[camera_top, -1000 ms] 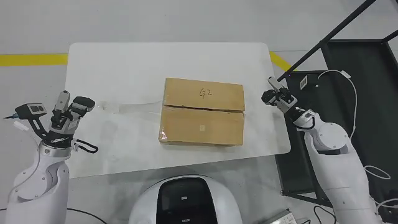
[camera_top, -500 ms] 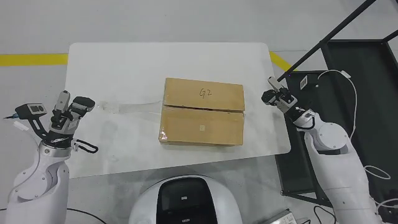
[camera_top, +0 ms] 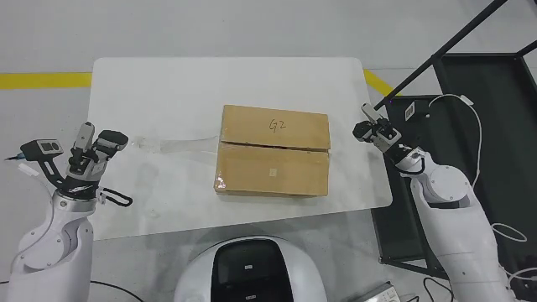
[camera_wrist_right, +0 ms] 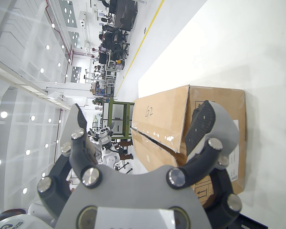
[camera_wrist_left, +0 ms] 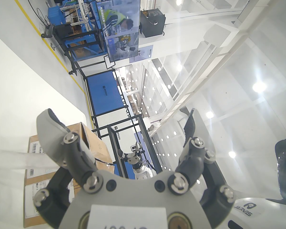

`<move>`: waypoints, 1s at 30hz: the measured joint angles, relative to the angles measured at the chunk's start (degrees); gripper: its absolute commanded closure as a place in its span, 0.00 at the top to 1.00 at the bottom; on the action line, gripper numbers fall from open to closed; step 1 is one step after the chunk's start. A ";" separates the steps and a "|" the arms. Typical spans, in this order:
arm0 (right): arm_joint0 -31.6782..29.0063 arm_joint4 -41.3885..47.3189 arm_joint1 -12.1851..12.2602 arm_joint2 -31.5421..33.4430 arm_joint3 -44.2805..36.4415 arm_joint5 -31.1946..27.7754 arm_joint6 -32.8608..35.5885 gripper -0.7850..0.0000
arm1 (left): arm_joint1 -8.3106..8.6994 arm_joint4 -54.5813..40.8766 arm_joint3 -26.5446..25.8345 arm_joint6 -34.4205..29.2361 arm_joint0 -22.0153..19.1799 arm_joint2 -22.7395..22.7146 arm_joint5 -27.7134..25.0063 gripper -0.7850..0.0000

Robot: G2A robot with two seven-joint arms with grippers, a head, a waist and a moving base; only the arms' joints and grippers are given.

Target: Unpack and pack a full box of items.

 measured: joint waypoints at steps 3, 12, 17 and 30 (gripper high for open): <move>0.00 0.00 0.00 0.00 0.00 0.00 0.00 1.00 | 0.00 0.00 0.00 0.00 0.00 0.00 0.00 1.00; 0.00 0.00 0.00 0.00 0.00 0.00 0.00 1.00 | 0.00 0.00 0.00 0.00 0.00 0.00 0.00 1.00; 0.20 -0.97 0.11 0.03 -0.07 0.74 0.50 1.00 | 0.00 0.00 0.00 0.00 0.00 0.00 0.00 1.00; 8.59 -8.78 2.72 2.22 6.84 -2.79 25.96 1.00 | 0.00 0.00 0.00 0.00 0.00 0.00 0.00 1.00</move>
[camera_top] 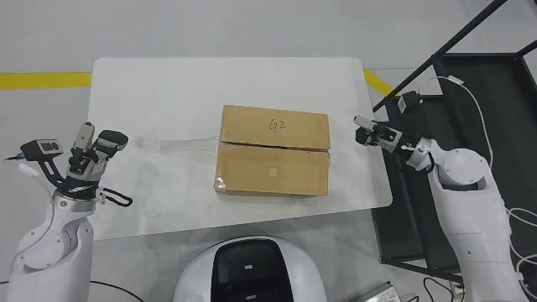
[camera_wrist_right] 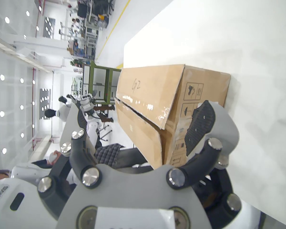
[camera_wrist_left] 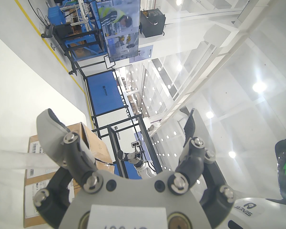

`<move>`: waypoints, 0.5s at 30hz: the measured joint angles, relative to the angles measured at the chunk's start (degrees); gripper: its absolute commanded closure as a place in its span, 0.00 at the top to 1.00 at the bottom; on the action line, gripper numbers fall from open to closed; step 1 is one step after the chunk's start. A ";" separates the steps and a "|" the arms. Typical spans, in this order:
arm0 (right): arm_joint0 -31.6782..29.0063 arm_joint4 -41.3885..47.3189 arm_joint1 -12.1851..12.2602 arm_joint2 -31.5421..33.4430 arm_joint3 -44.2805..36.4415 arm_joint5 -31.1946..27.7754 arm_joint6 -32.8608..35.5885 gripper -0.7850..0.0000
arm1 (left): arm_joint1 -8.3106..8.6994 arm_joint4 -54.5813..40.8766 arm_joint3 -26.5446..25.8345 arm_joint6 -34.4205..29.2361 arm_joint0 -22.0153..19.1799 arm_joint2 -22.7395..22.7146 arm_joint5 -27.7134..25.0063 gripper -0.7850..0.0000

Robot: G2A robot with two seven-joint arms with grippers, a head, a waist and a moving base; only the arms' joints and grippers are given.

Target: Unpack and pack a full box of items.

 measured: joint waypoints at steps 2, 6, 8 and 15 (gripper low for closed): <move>1.60 -2.27 0.36 -0.62 1.17 -0.66 3.27 1.00 | 0.00 0.00 0.00 0.00 0.00 0.00 0.00 1.00; 3.73 -3.60 0.61 -1.89 2.89 -1.08 5.30 1.00 | 0.00 0.00 0.00 0.00 0.00 0.00 0.00 1.00; 3.79 -3.61 0.61 -1.92 2.95 -1.03 5.26 1.00 | 0.00 0.00 0.00 0.00 0.00 0.00 0.00 1.00; 3.74 -3.58 0.60 -1.89 2.91 -1.02 5.23 1.00 | 0.00 0.00 0.00 0.00 0.00 0.00 0.00 1.00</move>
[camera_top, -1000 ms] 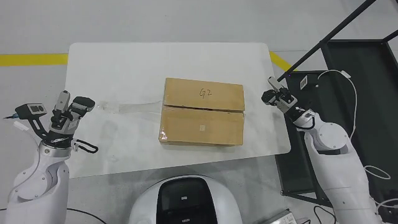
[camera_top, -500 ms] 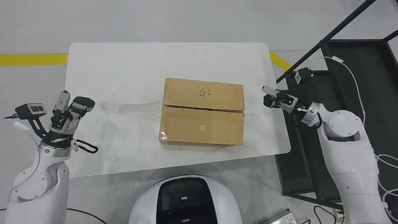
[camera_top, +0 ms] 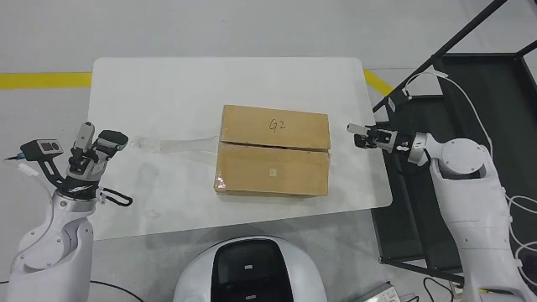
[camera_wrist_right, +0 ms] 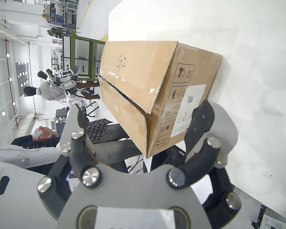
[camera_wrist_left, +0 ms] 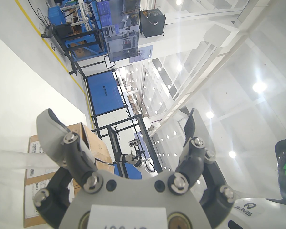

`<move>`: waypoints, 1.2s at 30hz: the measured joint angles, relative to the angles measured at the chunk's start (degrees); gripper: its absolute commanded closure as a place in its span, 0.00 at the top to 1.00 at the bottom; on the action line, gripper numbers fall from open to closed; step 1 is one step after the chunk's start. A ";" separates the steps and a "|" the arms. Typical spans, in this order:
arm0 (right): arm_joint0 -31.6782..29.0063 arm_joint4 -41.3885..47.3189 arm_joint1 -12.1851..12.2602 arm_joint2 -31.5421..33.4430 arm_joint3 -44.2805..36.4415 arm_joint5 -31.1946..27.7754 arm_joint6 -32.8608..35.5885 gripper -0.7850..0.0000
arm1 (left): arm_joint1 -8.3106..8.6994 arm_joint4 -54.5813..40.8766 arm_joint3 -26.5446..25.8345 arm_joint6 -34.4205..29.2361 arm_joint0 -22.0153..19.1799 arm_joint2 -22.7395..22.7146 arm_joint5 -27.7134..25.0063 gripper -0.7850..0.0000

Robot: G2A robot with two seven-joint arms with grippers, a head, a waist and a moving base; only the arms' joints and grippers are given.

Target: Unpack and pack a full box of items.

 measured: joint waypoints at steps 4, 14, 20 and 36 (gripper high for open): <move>0.00 0.00 0.00 0.00 0.00 0.00 0.00 1.00 | 0.00 0.00 0.00 0.00 0.00 0.00 0.00 1.00; 0.44 3.50 -0.12 -3.60 1.53 -5.22 4.56 1.00 | 0.00 0.00 0.00 0.00 0.00 0.00 0.00 1.00; 1.27 13.21 -0.11 -5.66 4.80 -11.07 10.19 1.00 | 0.00 0.00 0.00 0.00 0.00 0.00 0.00 1.00; 2.34 12.87 0.50 -12.75 6.75 -12.69 8.30 1.00 | 0.00 0.00 0.00 0.00 0.00 0.00 0.00 1.00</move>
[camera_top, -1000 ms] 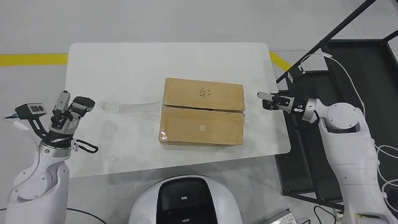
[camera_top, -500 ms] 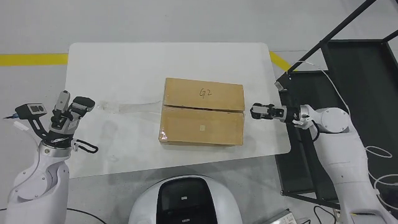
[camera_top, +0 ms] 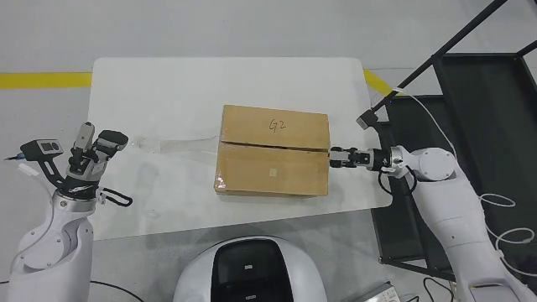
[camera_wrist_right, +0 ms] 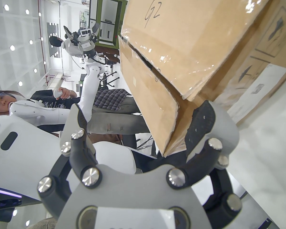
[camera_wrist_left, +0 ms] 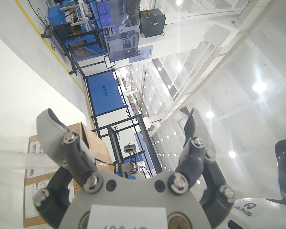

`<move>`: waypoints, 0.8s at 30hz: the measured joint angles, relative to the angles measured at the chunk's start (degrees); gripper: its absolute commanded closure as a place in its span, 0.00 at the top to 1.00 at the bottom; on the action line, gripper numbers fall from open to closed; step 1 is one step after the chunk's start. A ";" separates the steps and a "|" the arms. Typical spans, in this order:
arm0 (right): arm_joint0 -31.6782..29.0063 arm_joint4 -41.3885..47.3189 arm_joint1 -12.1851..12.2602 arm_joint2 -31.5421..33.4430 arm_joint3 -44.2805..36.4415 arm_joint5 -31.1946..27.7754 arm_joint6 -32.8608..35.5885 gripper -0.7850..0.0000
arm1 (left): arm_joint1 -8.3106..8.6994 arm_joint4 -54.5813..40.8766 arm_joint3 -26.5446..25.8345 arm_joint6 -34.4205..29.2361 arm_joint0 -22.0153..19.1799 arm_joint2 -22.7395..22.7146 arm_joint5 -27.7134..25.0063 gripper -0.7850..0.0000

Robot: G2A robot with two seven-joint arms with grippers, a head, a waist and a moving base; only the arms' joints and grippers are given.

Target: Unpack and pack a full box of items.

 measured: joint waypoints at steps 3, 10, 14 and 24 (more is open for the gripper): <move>-0.21 -0.44 0.24 -1.12 -0.48 -0.34 -0.35 1.00 | 0.00 0.00 0.00 0.00 0.00 0.00 0.00 1.00; -1.29 4.22 1.05 -1.67 -3.37 -0.29 -0.28 1.00 | 0.00 0.00 0.00 0.00 0.00 0.00 0.00 1.00; -3.08 8.25 2.06 -0.27 -6.01 0.46 0.46 1.00 | 0.00 0.00 0.00 0.00 0.00 0.00 0.00 1.00; -10.47 6.67 5.18 1.48 -18.93 0.44 0.45 1.00 | 0.00 0.00 0.00 0.00 0.00 0.00 0.00 1.00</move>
